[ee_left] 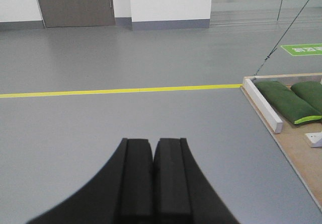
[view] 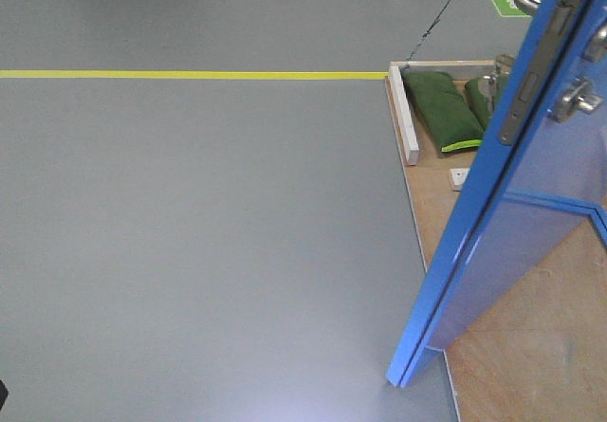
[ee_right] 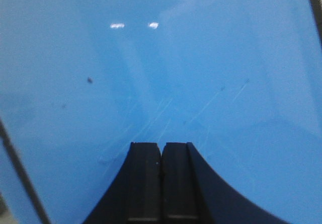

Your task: Move to blue door and open it

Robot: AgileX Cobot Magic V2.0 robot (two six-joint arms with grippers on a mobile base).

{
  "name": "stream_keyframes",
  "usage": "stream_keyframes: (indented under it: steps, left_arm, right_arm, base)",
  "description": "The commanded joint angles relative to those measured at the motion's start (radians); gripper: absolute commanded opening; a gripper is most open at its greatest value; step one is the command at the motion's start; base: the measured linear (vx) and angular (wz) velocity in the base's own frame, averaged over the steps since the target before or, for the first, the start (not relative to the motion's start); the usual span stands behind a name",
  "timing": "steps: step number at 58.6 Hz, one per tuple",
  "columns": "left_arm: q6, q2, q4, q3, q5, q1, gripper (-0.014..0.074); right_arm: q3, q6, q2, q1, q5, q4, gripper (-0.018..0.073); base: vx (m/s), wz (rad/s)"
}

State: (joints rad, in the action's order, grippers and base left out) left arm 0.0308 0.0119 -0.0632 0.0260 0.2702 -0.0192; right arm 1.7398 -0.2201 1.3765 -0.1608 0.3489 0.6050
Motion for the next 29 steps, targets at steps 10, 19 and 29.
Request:
stream_keyframes:
  steps: [10,19,29]
  left_arm:
    - [0.001,0.012,0.006,-0.026,-0.083,0.0,0.0073]
    - [0.001,0.012,0.006,-0.026,-0.083,0.0,0.0073]
    - [0.001,0.012,0.006,-0.026,-0.083,0.0,0.0073]
  right_arm:
    - [0.019,-0.007,0.044,0.102,0.04,0.023,0.0012]
    - [0.019,-0.007,0.059,0.099,0.036,0.02,0.0012]
    - [0.019,-0.007,0.072,0.099,0.032,0.019,0.0012]
  base:
    - [0.0,0.0]
    - [0.0,0.0]
    - [0.0,0.0]
